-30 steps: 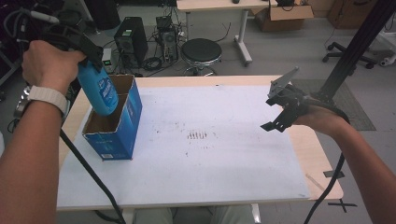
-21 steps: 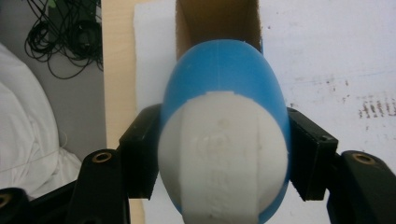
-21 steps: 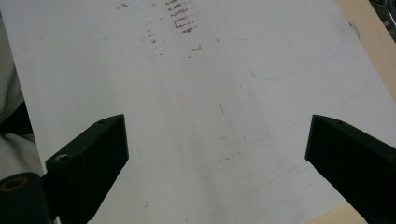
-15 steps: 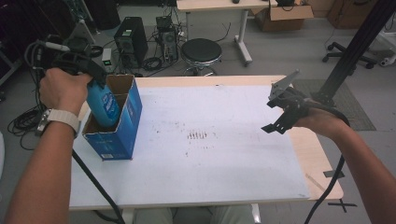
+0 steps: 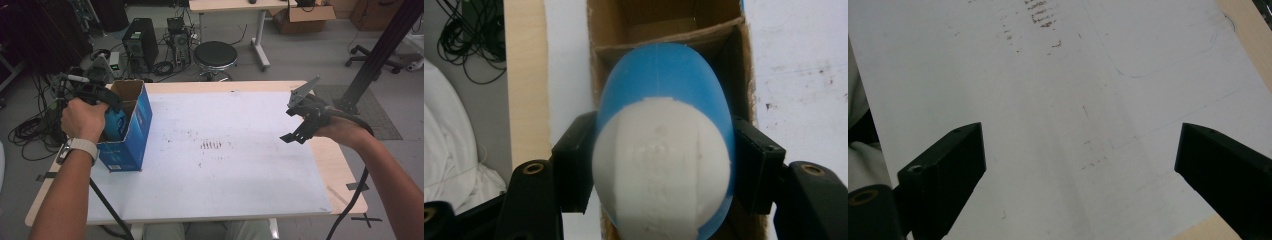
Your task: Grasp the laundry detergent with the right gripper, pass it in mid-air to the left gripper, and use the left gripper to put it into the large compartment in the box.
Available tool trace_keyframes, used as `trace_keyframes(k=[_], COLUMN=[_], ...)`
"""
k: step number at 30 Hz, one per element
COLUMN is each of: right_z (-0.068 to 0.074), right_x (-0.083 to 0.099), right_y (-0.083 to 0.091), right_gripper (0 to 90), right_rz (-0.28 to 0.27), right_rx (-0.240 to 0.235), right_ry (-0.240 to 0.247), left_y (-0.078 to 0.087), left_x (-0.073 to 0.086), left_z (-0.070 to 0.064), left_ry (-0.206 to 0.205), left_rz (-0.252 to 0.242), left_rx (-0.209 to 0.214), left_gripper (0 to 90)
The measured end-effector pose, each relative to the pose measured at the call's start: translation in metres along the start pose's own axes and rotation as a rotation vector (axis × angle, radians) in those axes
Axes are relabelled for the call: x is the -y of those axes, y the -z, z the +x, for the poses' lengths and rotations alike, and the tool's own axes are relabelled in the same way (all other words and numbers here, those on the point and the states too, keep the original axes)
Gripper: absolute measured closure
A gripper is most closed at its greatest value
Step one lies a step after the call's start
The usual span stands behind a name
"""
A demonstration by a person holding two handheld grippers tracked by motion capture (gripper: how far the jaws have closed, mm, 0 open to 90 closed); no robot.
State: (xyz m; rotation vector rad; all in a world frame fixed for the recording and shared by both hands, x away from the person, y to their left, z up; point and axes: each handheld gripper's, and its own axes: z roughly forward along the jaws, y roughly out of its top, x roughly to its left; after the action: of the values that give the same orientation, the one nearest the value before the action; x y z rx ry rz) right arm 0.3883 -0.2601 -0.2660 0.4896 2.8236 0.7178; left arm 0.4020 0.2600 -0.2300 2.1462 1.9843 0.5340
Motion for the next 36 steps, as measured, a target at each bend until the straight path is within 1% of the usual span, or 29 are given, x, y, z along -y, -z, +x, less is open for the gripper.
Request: trace_keyframes(k=[6, 9, 11, 19, 21, 25, 26, 36], right_z=[-0.001, -0.001, -0.001, -0.001, -0.002, -0.002, -0.001, 0.0], right_x=[0.0, 0.001, 0.001, 0.001, 0.002, 0.002, 0.002, 0.001], right_y=[-0.002, -0.003, -0.004, -0.004, -0.003, -0.003, -0.003, -0.004], right_gripper=[5.8, 5.8, 5.9, 6.0, 6.1, 6.1, 6.1, 6.1], right_rz=[0.004, 0.008, 0.012, 0.013, 0.014, 0.015, 0.014, 0.015], right_rx=[-0.001, -0.003, -0.003, -0.002, -0.001, 0.0, -0.001, -0.004], right_ry=[-0.006, -0.009, -0.005, -0.009, -0.013, -0.015, -0.016, -0.013], left_y=[-0.018, -0.025, -0.03, -0.046, -0.047, -0.047, -0.047, -0.048], left_x=[0.004, 0.005, 0.006, 0.01, 0.01, 0.009, 0.009, 0.01], left_z=[-0.004, -0.004, -0.005, -0.007, -0.008, -0.008, -0.007, -0.004], left_ry=[-0.016, -0.018, -0.011, -0.019, -0.015, -0.016, -0.025, -0.024], left_rz=[0.023, 0.038, 0.038, 0.068, 0.06, 0.066, 0.067, 0.062], left_rx=[-0.013, -0.007, -0.003, 0.007, 0.007, 0.008, 0.007, 0.019], left_gripper=[38.4, 38.4, 38.4, 38.4, 38.3, 38.3, 38.2, 37.7])
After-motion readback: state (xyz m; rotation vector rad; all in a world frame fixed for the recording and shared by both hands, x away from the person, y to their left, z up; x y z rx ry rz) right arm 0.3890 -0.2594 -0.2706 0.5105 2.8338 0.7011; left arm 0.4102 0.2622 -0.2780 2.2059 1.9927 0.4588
